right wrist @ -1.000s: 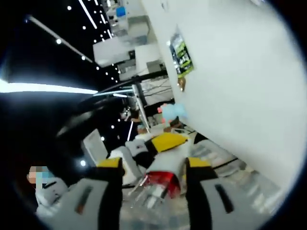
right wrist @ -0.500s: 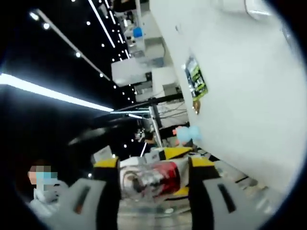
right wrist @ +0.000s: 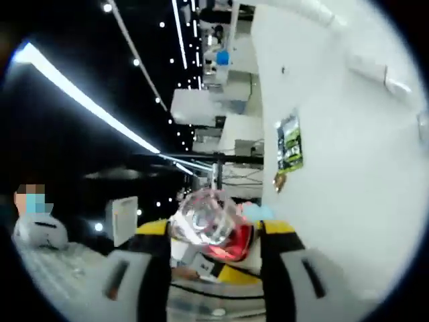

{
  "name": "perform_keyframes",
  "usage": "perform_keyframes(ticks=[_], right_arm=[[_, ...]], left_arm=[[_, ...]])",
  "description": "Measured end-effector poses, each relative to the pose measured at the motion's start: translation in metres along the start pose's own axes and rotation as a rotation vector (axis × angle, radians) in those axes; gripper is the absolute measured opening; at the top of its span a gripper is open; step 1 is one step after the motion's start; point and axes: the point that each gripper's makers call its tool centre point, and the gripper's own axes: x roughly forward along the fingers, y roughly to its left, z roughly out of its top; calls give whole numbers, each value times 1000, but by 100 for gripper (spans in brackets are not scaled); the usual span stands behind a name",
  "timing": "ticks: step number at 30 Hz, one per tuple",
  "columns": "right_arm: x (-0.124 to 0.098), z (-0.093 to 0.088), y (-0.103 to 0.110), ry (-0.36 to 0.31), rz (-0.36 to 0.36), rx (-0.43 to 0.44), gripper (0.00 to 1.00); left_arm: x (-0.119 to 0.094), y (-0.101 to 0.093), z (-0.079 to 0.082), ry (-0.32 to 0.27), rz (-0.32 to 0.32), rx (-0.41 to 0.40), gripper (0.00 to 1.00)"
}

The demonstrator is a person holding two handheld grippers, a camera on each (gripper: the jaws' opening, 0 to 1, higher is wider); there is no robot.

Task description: Arrange the skincare products in the storage area until every visible bottle or jar stands upright without overlapping.

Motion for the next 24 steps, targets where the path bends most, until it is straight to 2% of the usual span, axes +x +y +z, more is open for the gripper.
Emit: perform_keyframes(ticks=[5, 8, 10, 11, 15, 21, 24], right_arm=[[8, 6, -11, -8, -118, -180, 42], [9, 9, -21, 0, -202, -255, 36], [7, 9, -33, 22, -283, -289, 30], [7, 7, -35, 38, -294, -289, 30], [12, 9, -41, 0, -336, -237, 29], [16, 12, -33, -3, -355, -344, 26], [17, 10, -32, 21, -359, -406, 26]], left_arm=[[2, 7, 5, -3, 26, -23, 29], [5, 12, 6, 12, 41, -16, 29], [7, 13, 5, 34, 51, -1, 29], [8, 15, 3, 49, 62, 16, 29], [12, 19, -2, 97, 100, 29, 29], [11, 24, -3, 112, 123, 48, 29], [11, 24, -5, 116, 125, 43, 30]])
